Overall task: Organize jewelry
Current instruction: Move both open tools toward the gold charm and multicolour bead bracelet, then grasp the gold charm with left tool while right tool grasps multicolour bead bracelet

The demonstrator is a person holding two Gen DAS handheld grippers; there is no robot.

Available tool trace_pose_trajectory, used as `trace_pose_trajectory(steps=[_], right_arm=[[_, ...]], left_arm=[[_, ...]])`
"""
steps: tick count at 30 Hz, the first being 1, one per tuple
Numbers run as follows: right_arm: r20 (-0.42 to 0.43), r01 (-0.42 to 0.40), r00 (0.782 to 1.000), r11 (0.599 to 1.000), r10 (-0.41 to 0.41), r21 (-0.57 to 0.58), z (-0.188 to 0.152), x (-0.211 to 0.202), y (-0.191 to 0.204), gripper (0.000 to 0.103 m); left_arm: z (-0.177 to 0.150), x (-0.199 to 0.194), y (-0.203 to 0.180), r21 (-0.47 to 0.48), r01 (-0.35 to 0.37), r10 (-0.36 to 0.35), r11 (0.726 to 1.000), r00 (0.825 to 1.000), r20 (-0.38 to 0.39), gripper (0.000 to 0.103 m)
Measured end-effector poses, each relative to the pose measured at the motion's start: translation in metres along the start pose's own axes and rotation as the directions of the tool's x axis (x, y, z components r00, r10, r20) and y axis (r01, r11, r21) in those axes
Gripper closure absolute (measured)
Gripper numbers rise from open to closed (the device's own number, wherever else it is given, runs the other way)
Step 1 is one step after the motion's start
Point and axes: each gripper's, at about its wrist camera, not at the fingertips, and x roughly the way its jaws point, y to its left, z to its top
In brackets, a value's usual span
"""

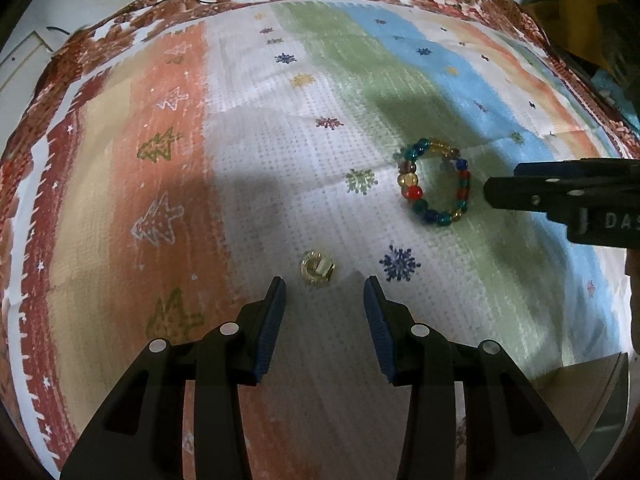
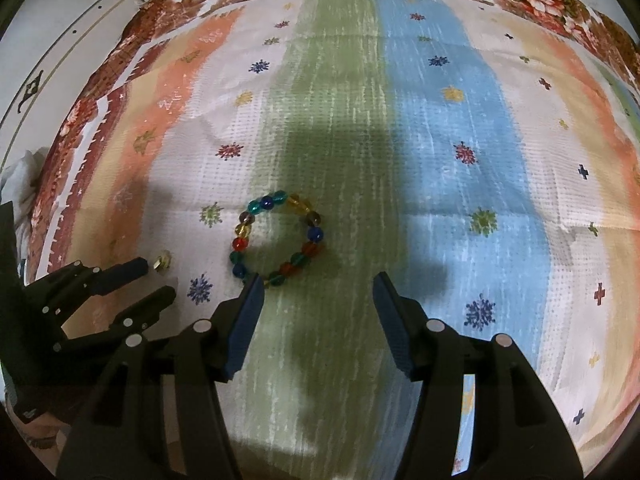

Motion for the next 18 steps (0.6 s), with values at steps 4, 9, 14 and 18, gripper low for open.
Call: trace_pose_trajectory(steps=[4, 9, 14, 18], right_arm=[[-0.021, 0.005, 1.000, 1.000, -0.005, -0.010, 0.006, 0.009, 0.003, 0.046], [-0.037, 0.015, 0.999, 1.000, -0.015, -0.020, 0.013, 0.021, 0.006, 0.046], [-0.043, 0.023, 0.999, 0.999, -0.024, -0.027, 0.019, 0.028, 0.008, 0.046], [-0.052, 0.040, 0.998, 0.999, -0.041, -0.014, 0.019, 0.032, 0.005, 0.070]], left_arm=[[0.002, 0.004, -0.001, 0.013, 0.002, -0.002, 1.000, 1.000, 0.003, 0.063], [0.001, 0.005, -0.002, 0.032, 0.006, -0.006, 0.999, 1.000, 0.016, 0.063], [0.001, 0.006, 0.000, 0.037, 0.006, -0.006, 0.999, 1.000, 0.021, 0.074], [0.003, 0.008, 0.000, 0.050, 0.003, -0.004, 0.999, 1.000, 0.020, 0.085]])
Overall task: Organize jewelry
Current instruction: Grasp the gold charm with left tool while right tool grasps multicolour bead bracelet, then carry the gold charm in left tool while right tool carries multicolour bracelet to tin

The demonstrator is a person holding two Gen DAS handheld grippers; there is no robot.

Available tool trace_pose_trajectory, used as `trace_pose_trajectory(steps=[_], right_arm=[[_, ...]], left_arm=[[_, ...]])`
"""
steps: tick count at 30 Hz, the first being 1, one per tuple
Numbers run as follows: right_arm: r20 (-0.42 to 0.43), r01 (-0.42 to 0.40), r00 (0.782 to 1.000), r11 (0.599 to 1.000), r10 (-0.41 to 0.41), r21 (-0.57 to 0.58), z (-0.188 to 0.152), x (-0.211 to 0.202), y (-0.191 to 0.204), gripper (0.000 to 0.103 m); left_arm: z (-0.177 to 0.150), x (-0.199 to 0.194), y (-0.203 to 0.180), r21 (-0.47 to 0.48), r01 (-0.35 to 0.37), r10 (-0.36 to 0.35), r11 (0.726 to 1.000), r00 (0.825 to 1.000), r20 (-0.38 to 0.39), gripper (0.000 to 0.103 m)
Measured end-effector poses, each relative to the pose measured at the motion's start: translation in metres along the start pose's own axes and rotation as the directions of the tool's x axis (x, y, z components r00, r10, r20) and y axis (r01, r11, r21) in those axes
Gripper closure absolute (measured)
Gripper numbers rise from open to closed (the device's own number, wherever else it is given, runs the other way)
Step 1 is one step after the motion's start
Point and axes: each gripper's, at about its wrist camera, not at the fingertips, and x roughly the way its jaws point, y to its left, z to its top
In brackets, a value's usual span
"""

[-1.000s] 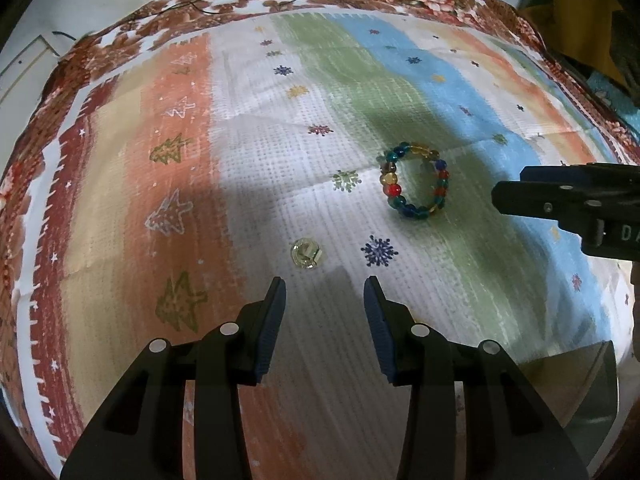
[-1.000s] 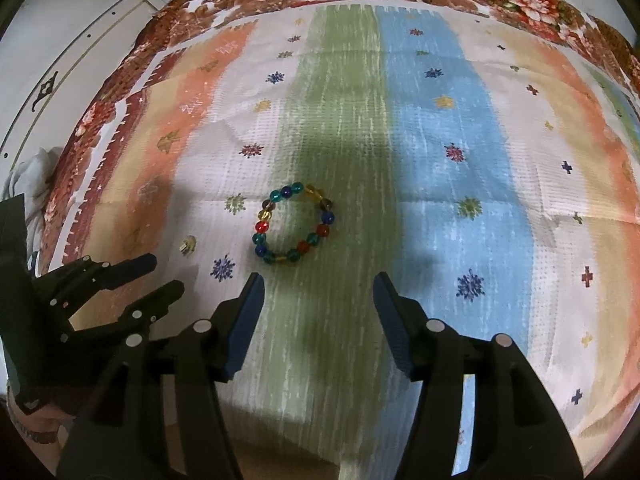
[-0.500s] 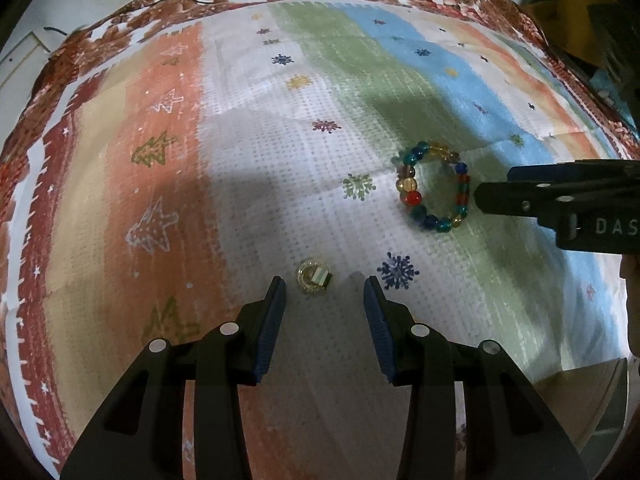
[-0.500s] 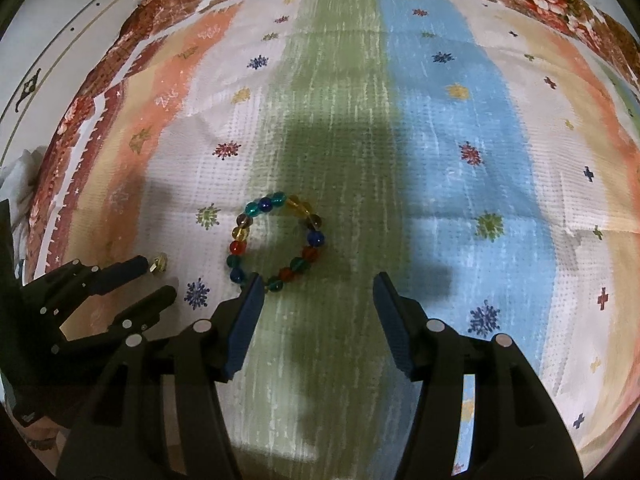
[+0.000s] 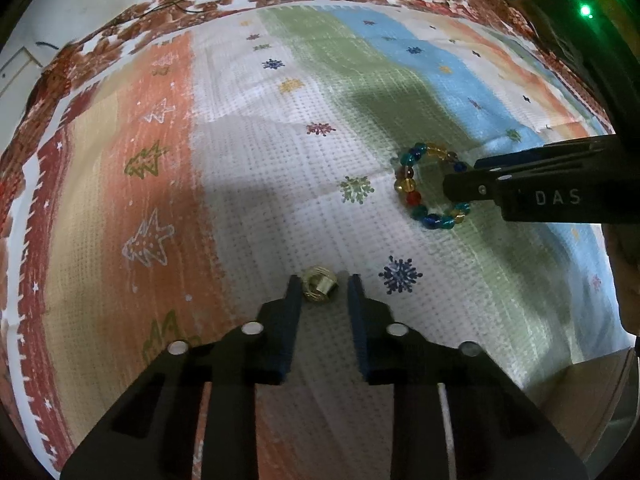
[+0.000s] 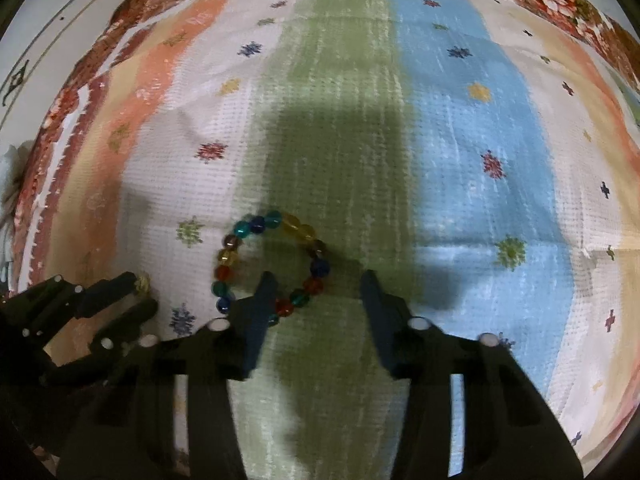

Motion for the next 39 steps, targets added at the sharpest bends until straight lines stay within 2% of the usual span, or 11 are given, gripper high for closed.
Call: trace_pose_trajectory(steps=[1, 4, 12, 23, 39], right_arm=[[-0.005, -0.011, 1.000, 1.000, 0.011, 0.008, 0.000, 0.000, -0.002, 0.082], [-0.007, -0.006, 1.000, 1.000, 0.007, 0.005, -0.002, 0.000, -0.006, 0.092], [0.038, 0.020, 0.999, 0.999, -0.019, -0.036, -0.009, -0.015, 0.001, 0.092], [0.130, 0.082, 0.989, 0.993, -0.070, -0.085, -0.025, -0.053, 0.011, 0.092], [0.206, 0.095, 0.976, 0.992, -0.075, -0.086, -0.056, -0.104, 0.009, 0.092]], left_arm=[[0.001, 0.001, 0.002, -0.015, 0.004, -0.004, 1.000, 1.000, -0.004, 0.085], [0.001, 0.000, 0.003, -0.034, 0.004, -0.004, 0.999, 1.000, -0.008, 0.085], [-0.001, -0.008, 0.001, -0.038, 0.024, -0.023, 0.999, 1.000, 0.004, 0.086], [-0.002, -0.045, -0.006, -0.051, 0.064, -0.060, 0.997, 0.996, 0.073, 0.086], [-0.018, -0.085, -0.017, -0.058, 0.093, -0.085, 0.994, 0.988, 0.130, 0.086]])
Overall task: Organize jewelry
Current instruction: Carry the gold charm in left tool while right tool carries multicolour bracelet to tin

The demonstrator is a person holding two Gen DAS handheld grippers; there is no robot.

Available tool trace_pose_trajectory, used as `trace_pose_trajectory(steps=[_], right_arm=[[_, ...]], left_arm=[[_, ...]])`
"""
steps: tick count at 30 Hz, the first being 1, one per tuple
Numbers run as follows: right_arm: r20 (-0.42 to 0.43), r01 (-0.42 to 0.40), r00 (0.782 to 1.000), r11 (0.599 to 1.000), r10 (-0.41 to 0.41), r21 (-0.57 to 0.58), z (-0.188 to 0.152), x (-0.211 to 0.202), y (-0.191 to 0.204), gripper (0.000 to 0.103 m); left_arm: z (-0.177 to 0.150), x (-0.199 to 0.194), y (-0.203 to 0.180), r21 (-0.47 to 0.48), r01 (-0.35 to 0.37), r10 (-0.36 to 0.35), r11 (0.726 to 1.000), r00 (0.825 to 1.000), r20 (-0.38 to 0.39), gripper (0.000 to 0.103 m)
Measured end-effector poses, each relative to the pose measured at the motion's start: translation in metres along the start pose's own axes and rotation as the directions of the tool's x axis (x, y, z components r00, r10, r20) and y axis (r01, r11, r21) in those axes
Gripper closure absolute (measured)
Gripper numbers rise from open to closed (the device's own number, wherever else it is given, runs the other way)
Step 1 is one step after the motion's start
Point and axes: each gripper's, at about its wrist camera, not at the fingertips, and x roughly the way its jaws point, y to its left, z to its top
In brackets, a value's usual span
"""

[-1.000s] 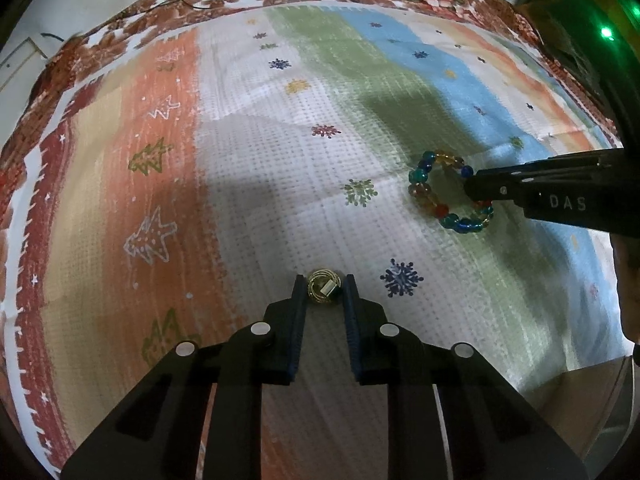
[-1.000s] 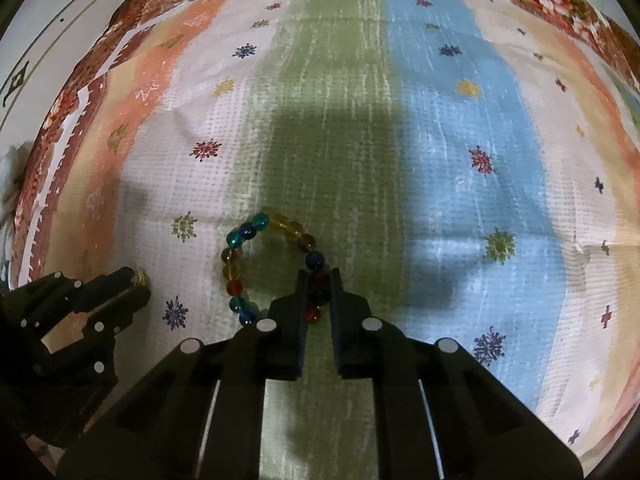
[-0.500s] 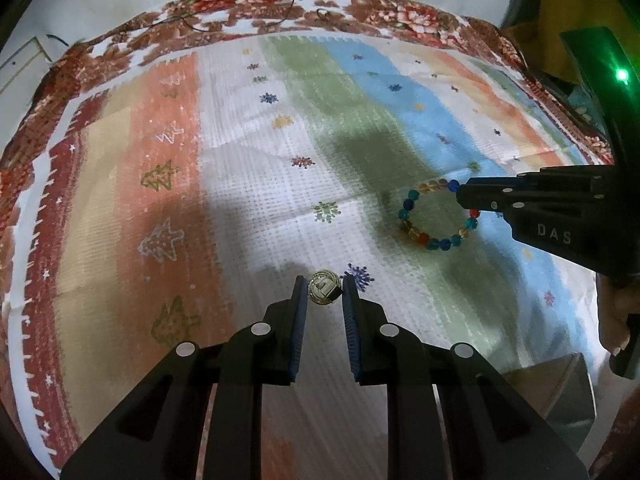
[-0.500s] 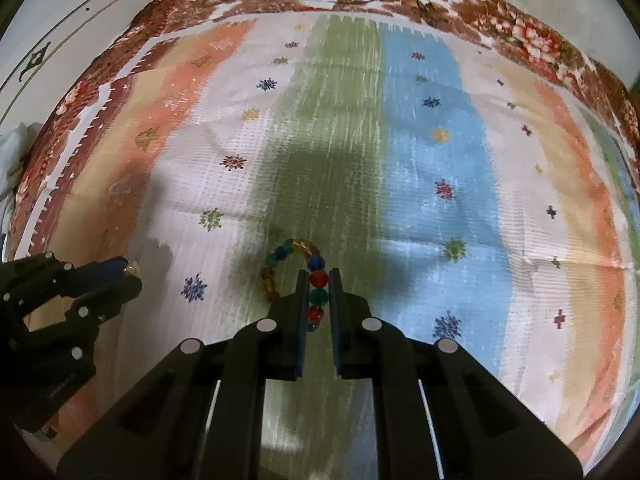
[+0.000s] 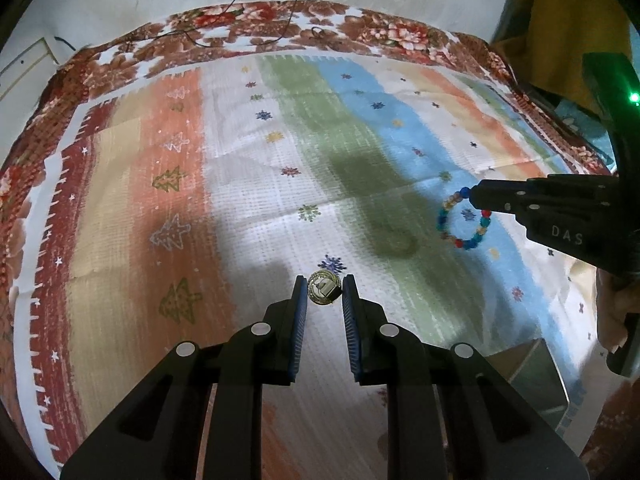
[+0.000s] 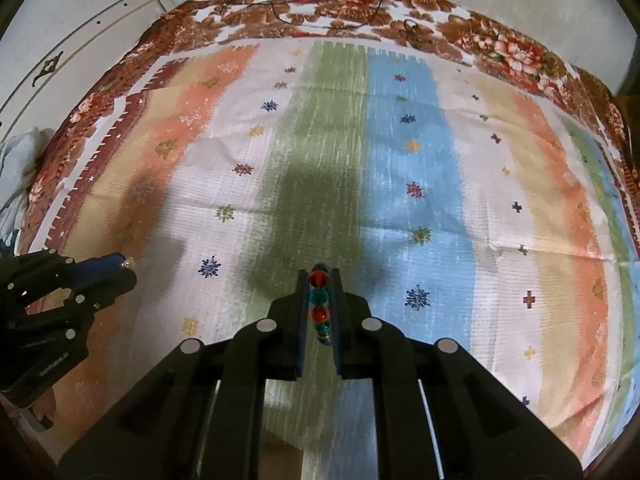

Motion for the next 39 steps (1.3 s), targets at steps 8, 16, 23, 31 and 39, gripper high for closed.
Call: trace_pose_trajectory(steps=[8, 16, 23, 31, 39], right_arm=[[0.059, -0.036, 0.998, 0.999, 0.036, -0.013, -0.016, -0.038, 0.005, 0.092], [0.118, -0.068, 0.990, 0.997, 0.071, -0.026, -0.033, -0.075, 0.010, 0.092], [0.161, -0.105, 0.981, 0.993, 0.112, -0.051, -0.052, -0.106, 0.017, 0.092], [0.174, -0.129, 0.975, 0.989, 0.139, -0.068, -0.080, -0.125, 0.022, 0.092], [0.155, -0.185, 0.969, 0.980, 0.193, -0.066, -0.110, -0.135, 0.023, 0.092]], left_arm=[[-0.010, -0.024, -0.016, 0.015, 0.027, -0.028, 1.000, 0.999, 0.035, 0.086], [-0.025, -0.052, -0.032, 0.021, 0.061, -0.063, 0.998, 0.995, 0.076, 0.086], [-0.045, -0.075, -0.051, 0.046, 0.101, -0.106, 0.994, 0.989, 0.102, 0.086], [-0.066, -0.089, -0.066, 0.065, 0.122, -0.129, 0.990, 0.985, 0.116, 0.086], [-0.086, -0.088, -0.082, 0.093, 0.136, -0.144, 0.986, 0.986, 0.089, 0.086]])
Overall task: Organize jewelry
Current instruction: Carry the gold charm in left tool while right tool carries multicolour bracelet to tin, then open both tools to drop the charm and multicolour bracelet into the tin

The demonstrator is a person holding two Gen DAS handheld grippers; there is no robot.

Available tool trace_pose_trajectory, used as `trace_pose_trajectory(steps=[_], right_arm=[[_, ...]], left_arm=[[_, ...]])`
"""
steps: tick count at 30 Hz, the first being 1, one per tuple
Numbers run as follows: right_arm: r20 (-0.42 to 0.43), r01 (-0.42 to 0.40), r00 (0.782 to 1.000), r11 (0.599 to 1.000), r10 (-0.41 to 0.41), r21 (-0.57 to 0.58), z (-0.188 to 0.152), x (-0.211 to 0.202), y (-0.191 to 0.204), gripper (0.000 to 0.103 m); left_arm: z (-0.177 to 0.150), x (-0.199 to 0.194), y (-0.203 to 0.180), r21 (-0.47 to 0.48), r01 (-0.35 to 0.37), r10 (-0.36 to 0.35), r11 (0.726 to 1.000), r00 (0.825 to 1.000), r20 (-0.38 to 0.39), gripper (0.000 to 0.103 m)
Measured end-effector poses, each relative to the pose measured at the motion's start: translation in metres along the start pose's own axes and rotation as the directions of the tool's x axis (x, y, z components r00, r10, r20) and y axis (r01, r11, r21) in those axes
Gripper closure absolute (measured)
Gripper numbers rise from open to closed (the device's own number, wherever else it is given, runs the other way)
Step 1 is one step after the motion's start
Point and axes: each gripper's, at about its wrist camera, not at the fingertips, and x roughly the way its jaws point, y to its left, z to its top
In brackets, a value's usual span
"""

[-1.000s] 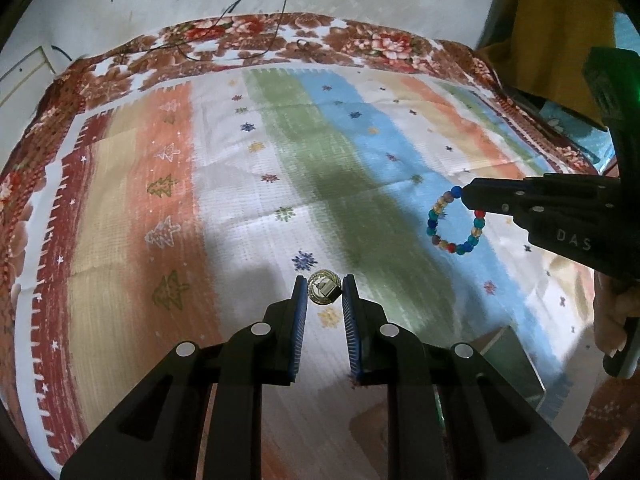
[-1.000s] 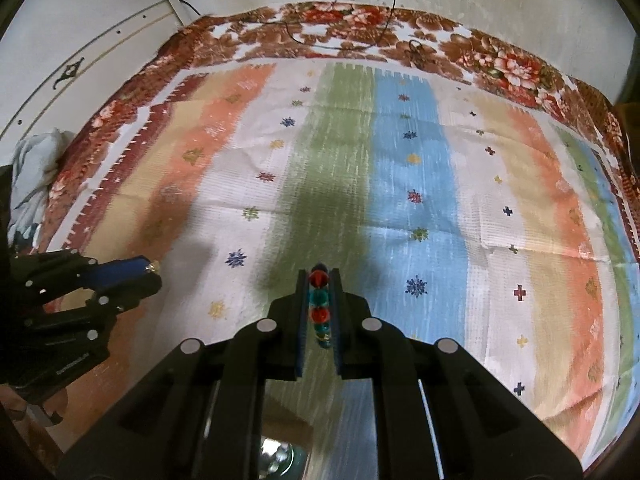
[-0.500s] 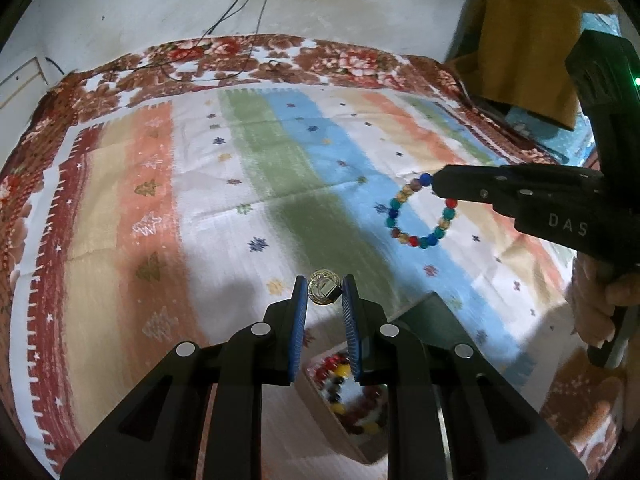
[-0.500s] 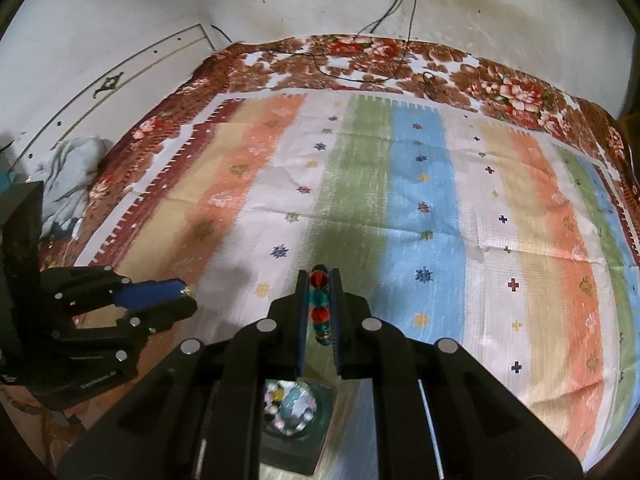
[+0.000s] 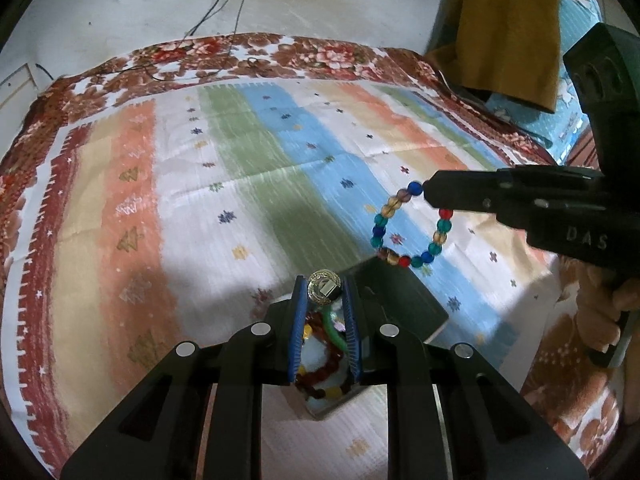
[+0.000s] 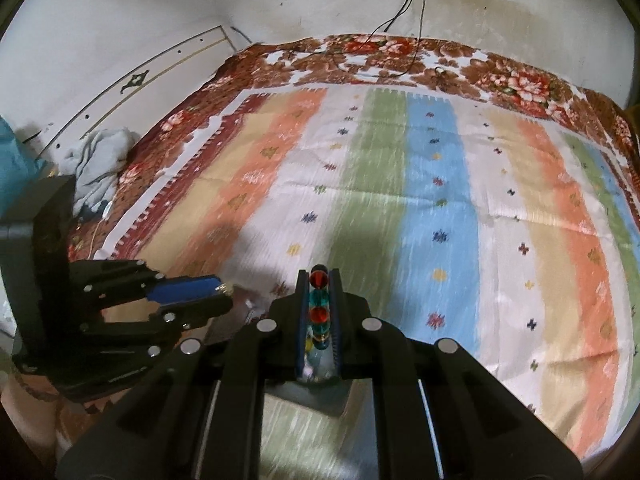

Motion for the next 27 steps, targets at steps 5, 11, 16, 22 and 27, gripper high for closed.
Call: trace_pose_trajectory(steps=[5, 11, 16, 22, 27], right_arm=[[-0.019, -0.016, 1.000, 1.000, 0.016, -0.007, -0.013, -0.001, 0.003, 0.092], [-0.036, -0.031, 0.999, 0.999, 0.031, -0.010, -0.030, -0.005, 0.007, 0.064], [-0.012, 0.030, 0.999, 0.999, -0.030, -0.039, -0.042, -0.012, 0.005, 0.047], [0.035, 0.014, 0.999, 1.000, -0.014, -0.018, -0.057, -0.027, 0.001, 0.030], [0.095, 0.016, 0.995, 1.000, -0.015, -0.006, -0.065, -0.042, 0.001, 0.010]], left_arm=[[-0.010, 0.002, -0.009, 0.006, 0.017, -0.017, 1.000, 1.000, -0.014, 0.085], [-0.023, -0.001, -0.013, 0.007, 0.000, 0.000, 1.000, 1.000, -0.018, 0.056], [-0.033, -0.010, -0.012, 0.008, -0.034, 0.034, 0.999, 0.999, 0.002, 0.041], [-0.045, -0.021, -0.015, 0.022, -0.085, 0.084, 0.996, 0.996, 0.038, 0.012], [-0.052, -0.030, -0.019, 0.036, -0.121, 0.118, 0.992, 0.990, 0.074, 0.006]])
